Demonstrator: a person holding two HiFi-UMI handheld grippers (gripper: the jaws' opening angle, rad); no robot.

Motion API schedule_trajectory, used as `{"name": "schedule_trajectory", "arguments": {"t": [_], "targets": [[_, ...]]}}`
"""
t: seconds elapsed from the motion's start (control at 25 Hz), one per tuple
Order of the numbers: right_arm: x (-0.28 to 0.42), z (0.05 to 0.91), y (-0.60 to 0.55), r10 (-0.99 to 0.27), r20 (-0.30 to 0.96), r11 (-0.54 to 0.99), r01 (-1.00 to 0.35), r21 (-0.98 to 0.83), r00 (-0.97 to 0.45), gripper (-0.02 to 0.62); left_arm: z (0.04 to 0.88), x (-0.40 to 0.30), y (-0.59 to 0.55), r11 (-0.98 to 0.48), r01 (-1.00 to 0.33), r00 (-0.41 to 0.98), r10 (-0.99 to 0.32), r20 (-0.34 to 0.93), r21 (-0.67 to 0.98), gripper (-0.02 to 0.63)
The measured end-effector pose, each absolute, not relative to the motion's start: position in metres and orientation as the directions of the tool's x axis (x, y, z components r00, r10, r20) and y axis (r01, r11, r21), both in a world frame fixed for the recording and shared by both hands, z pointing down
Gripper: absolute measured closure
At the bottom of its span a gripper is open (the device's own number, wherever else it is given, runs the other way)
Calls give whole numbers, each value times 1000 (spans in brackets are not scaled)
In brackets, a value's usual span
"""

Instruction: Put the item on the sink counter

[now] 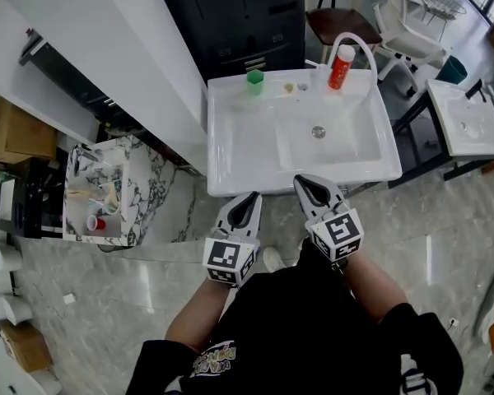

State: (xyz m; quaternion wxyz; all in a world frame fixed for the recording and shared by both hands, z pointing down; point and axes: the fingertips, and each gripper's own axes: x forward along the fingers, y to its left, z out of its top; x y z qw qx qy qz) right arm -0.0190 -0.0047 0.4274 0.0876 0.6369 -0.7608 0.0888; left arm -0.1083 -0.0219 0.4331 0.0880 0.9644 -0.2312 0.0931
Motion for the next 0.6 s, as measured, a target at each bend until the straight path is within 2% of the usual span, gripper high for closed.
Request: {"name": "schedule_trajectory", "arguments": {"t": [0.6], "targets": [[-26,433,4,-945,267,188,-982,-33,-190,541,434,-107,-19,-875,-464,877,-431,213,140,584]]}}
